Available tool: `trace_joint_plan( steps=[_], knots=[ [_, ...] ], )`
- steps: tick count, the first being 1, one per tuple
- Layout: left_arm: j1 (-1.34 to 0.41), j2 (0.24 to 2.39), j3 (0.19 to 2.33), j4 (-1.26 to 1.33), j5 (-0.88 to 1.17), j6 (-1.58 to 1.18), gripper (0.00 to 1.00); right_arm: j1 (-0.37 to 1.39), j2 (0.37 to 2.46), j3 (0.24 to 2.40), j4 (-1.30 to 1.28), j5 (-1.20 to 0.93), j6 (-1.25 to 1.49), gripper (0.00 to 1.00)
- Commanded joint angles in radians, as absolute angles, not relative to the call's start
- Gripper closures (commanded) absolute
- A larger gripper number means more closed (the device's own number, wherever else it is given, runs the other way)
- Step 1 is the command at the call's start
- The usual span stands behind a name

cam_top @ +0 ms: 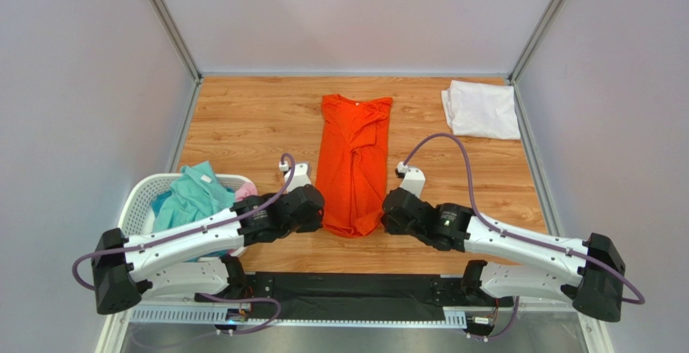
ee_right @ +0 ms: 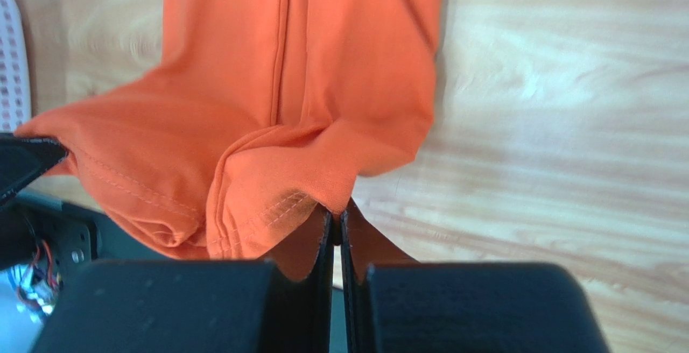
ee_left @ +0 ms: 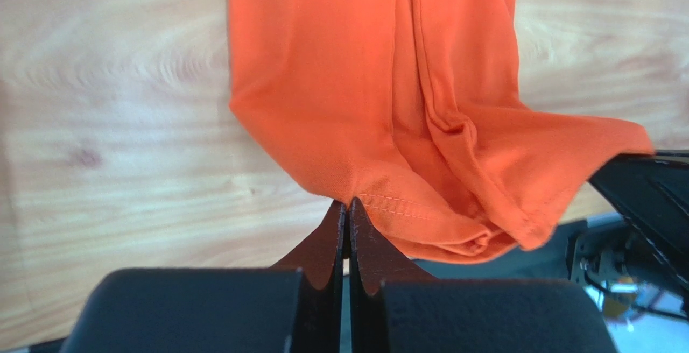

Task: Fold and stack the t-shirts
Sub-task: Fold the tshirt

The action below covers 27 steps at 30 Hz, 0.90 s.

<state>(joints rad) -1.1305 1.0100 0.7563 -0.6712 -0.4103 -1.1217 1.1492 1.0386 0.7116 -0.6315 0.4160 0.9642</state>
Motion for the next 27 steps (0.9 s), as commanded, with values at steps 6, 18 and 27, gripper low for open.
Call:
trace_joint_plan(
  steps=[6, 18, 27],
  knots=[
    [-0.953, 1.103, 0.893, -0.608, -0.359, -0.89, 1.0, 0.94, 1.106, 0.834, -0.526, 0.259, 0.738, 0.97],
    [-0.769, 1.272, 1.048, -0.522, -0.235, -0.737, 1.0, 0.729, 1.284, 0.983, -0.489, 0.114, 0.644, 0.98],
    [-0.65, 1.436, 1.173, -0.502, -0.149, -0.681, 1.0, 0.603, 1.399, 1.081, -0.479, 0.034, 0.571, 0.98]
  ],
)
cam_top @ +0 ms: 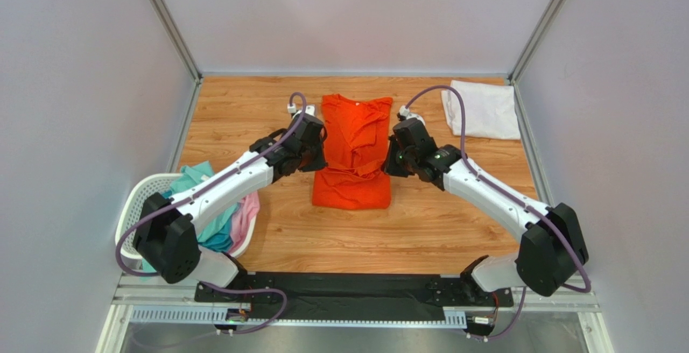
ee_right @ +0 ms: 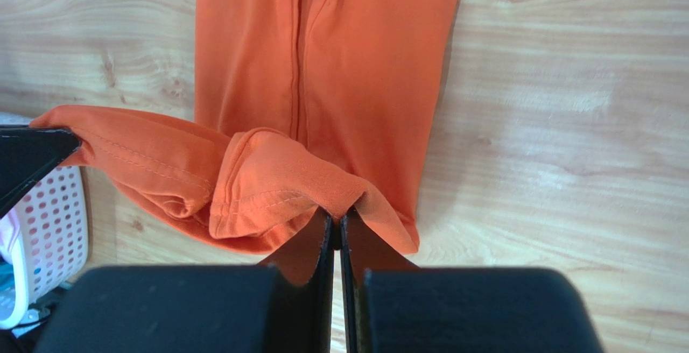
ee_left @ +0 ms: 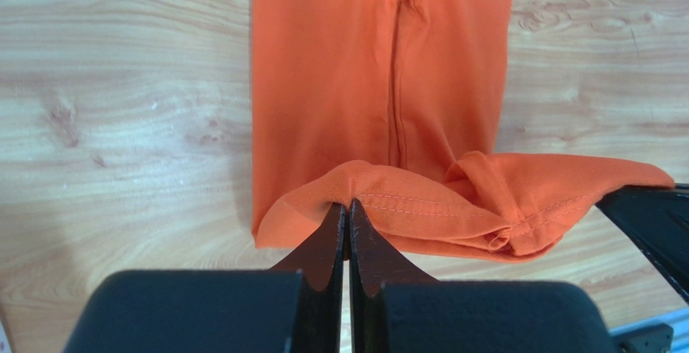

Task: Fold and stack the t-shirts
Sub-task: Fold the tshirt

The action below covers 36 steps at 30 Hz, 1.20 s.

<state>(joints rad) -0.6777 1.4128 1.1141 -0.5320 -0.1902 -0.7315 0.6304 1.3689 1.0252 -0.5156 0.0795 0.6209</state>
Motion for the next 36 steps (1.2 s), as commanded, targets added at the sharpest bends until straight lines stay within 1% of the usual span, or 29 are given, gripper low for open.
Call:
trace_joint_plan(
  steps=[1, 8, 15, 22, 25, 29, 31, 32, 33, 34, 35, 36],
  knots=[
    [-0.646, 1.462, 1.181, -0.497, -0.146, -0.67, 1.0, 0.588, 1.411, 1.089, -0.48, 0.032, 0.562, 0.98],
    [-0.598, 1.557, 1.246, -0.485, -0.149, -0.641, 1.0, 0.535, 1.543, 1.177, -0.477, -0.02, 0.522, 0.99],
    [-0.54, 1.696, 1.321, -0.454, -0.058, -0.623, 1.0, 0.494, 1.644, 1.247, -0.469, -0.035, 0.506, 0.99],
    [-0.512, 1.831, 1.407, -0.454, -0.023, -0.611, 1.0, 0.454, 1.775, 1.302, -0.443, -0.083, 0.492, 0.99],
    [-0.503, 1.876, 1.428, -0.454, -0.017, -0.611, 1.0, 0.433, 1.83, 1.331, -0.439, -0.109, 0.492, 0.96],
    [-0.494, 1.928, 1.457, -0.456, -0.009, -0.609, 0.98, 0.414, 1.891, 1.368, -0.431, -0.136, 0.486, 0.94],
    [-0.489, 1.94, 1.469, -0.457, -0.011, -0.612, 0.89, 0.407, 1.919, 1.387, -0.431, -0.15, 0.486, 0.92],
    [-0.488, 1.95, 1.474, -0.466, -0.009, -0.612, 0.87, 0.403, 1.925, 1.39, -0.431, -0.155, 0.485, 0.9],
    [-0.483, 1.95, 1.477, -0.468, -0.009, -0.615, 0.82, 0.4, 1.928, 1.394, -0.433, -0.163, 0.485, 0.87],
    [-0.482, 1.947, 1.479, -0.471, -0.011, -0.627, 0.76, 0.396, 1.93, 1.399, -0.434, -0.167, 0.485, 0.79],
    [-0.48, 1.933, 1.477, -0.482, -0.015, -0.635, 0.69, 0.393, 1.93, 1.405, -0.433, -0.172, 0.483, 0.73],
    [-0.477, 1.922, 1.476, -0.483, -0.015, -0.643, 0.48, 0.391, 1.924, 1.411, -0.437, -0.181, 0.482, 0.68]
  ],
)
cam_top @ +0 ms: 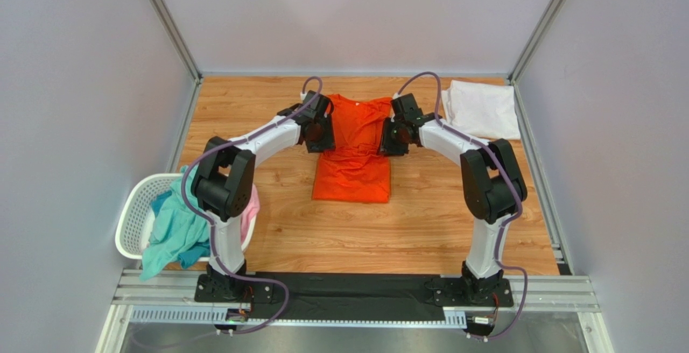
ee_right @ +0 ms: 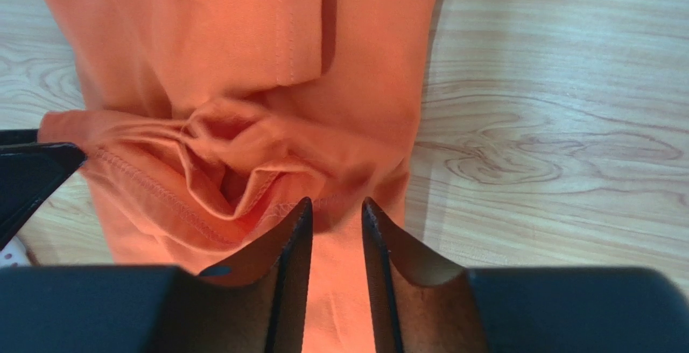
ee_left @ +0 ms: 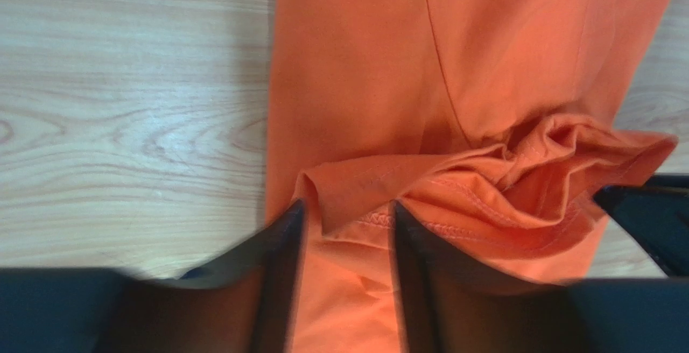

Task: Fold and stack the t-shirts
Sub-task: Fold the tshirt

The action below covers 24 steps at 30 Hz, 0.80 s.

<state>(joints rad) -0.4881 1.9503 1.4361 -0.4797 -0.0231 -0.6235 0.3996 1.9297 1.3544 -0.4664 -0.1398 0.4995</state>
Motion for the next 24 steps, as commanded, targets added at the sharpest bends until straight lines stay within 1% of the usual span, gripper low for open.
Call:
trace_joint_plan(
  steps=[1, 2, 3, 4, 5, 6, 7, 8, 12, 13, 15, 16, 18, 19, 24],
  knots=[
    [-0.476, 1.892, 1.47, -0.483, -0.018, -0.646, 0.39, 0.39, 1.916, 1.416, -0.443, -0.183, 0.48, 0.57],
    [-0.476, 1.873, 1.465, -0.483, -0.02, -0.65, 0.26, 0.391, 1.907, 1.422, -0.454, -0.192, 0.479, 0.52],
    [-0.476, 1.852, 1.457, -0.483, -0.023, -0.652, 0.21, 0.391, 1.885, 1.424, -0.457, -0.201, 0.476, 0.51],
    [-0.476, 1.806, 1.444, -0.488, -0.028, -0.652, 0.16, 0.39, 1.872, 1.424, -0.462, -0.207, 0.474, 0.48],
    [-0.476, 1.778, 1.431, -0.488, -0.029, -0.658, 0.05, 0.391, 1.853, 1.419, -0.469, -0.221, 0.474, 0.45],
    [-0.476, 1.749, 1.418, -0.486, -0.031, -0.661, 0.0, 0.394, 1.814, 1.401, -0.469, -0.225, 0.474, 0.42],
    [-0.477, 1.688, 1.379, -0.486, -0.029, -0.664, 0.0, 0.396, 1.792, 1.387, -0.469, -0.227, 0.476, 0.29],
    [-0.476, 1.655, 1.356, -0.488, -0.028, -0.667, 0.0, 0.405, 1.769, 1.373, -0.468, -0.229, 0.477, 0.01],
    [-0.476, 1.47, 1.188, -0.494, -0.049, -0.715, 0.0, 0.46, 1.642, 1.271, -0.454, -0.235, 0.485, 0.0],
    [-0.476, 1.388, 1.102, -0.495, -0.055, -0.722, 0.0, 0.475, 1.628, 1.253, -0.45, -0.242, 0.486, 0.0],
    [-0.476, 1.298, 1.011, -0.497, -0.058, -0.745, 0.0, 0.532, 1.606, 1.221, -0.433, -0.245, 0.486, 0.0],
    [-0.476, 1.208, 0.92, -0.497, -0.058, -0.756, 0.0, 0.549, 1.606, 1.204, -0.427, -0.238, 0.488, 0.0],
    [-0.477, 1.125, 0.829, -0.502, -0.06, -0.778, 0.0, 0.598, 1.627, 1.203, -0.413, -0.216, 0.482, 0.0],
    [-0.477, 1.055, 0.751, -0.509, -0.051, -0.796, 0.0, 0.609, 1.644, 1.222, -0.413, -0.218, 0.477, 0.0],
    [-0.477, 0.887, 0.563, -0.515, -0.008, -0.841, 0.0, 0.652, 1.801, 1.333, -0.41, -0.21, 0.448, 0.0]
  ],
)
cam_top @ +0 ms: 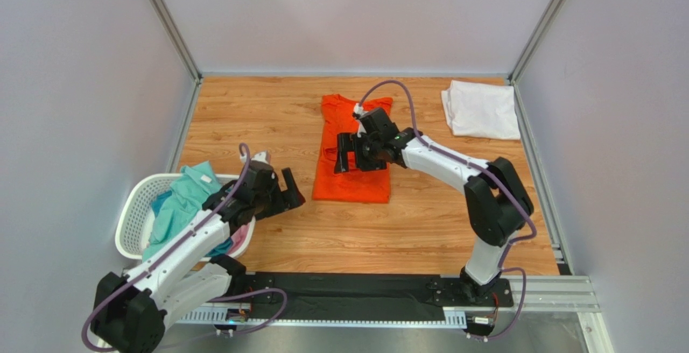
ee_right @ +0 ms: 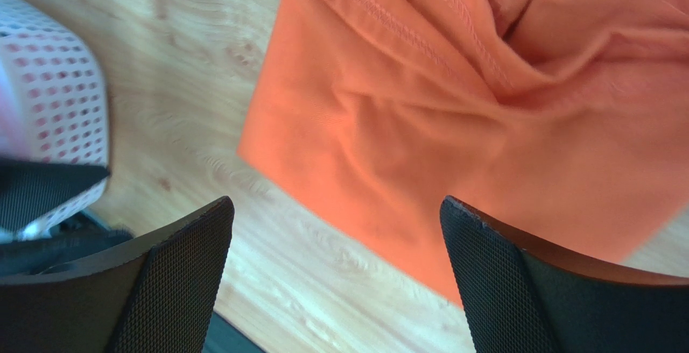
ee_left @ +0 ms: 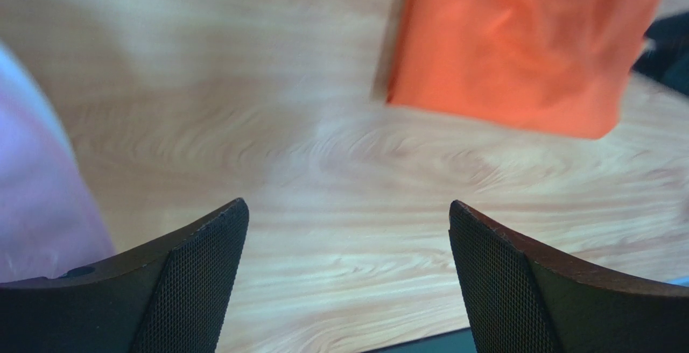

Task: Fold and stack the t-shirts
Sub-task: Fold the tshirt

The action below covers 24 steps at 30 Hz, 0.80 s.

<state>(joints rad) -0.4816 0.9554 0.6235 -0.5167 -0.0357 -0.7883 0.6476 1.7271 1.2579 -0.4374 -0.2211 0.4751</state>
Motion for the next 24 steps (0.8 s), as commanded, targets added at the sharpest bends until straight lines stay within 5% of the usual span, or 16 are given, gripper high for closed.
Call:
trace_joint_plan(
  steps=[1, 17, 24],
  knots=[
    [-0.477, 0.846, 0.546, -0.518, -0.006, -0.845, 0.0, 0.655, 1.825, 1.351, -0.41, -0.207, 0.449, 0.0],
    [-0.477, 0.798, 0.48, -0.534, -0.025, -0.841, 0.0, 0.618, 2.215, 1.79, -0.419, -0.078, 0.425, 0.0],
    [-0.477, 0.831, 0.521, -0.523, -0.015, -0.827, 0.0, 0.591, 2.148, 2.013, -0.589, -0.074, 0.354, 0.0]
  ],
)
